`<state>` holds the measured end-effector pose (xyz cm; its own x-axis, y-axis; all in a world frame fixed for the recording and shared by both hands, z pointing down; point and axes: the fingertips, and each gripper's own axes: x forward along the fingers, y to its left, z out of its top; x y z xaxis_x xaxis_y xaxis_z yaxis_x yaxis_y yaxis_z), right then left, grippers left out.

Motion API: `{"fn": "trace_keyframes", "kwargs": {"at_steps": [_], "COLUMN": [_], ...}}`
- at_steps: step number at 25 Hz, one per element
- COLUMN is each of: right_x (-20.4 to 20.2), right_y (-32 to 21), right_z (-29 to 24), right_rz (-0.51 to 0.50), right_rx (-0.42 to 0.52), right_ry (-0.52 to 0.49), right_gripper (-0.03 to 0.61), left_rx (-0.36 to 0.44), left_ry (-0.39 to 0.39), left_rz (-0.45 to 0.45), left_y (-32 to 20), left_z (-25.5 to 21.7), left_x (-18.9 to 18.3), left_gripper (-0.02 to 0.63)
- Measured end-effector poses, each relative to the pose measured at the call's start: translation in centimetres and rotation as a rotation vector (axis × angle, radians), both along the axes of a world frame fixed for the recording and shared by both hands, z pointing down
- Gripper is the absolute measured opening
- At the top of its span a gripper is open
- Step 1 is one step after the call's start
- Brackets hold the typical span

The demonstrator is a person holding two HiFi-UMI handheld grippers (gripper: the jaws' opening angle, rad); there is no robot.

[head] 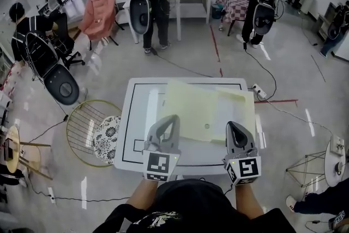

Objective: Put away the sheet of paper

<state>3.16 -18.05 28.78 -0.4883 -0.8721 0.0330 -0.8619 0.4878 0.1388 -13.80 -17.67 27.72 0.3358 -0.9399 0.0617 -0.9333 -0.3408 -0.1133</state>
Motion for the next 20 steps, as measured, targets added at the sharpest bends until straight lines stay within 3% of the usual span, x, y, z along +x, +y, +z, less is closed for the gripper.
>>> {"fn": "trace_keyframes", "kwargs": {"at_steps": [20], "right_x": [1.1], "right_y": [-0.3], "right_z": [0.1], "right_rz": [-0.024], "right_rx": [-0.009], "right_ry": [0.013], "right_gripper": [-0.002], "left_rx": [-0.021], "left_ry": [-0.005], "left_rz": [-0.006], "left_y": [-0.6], "left_z": [0.6], "left_x": [1.5], "left_gripper": [0.000]}}
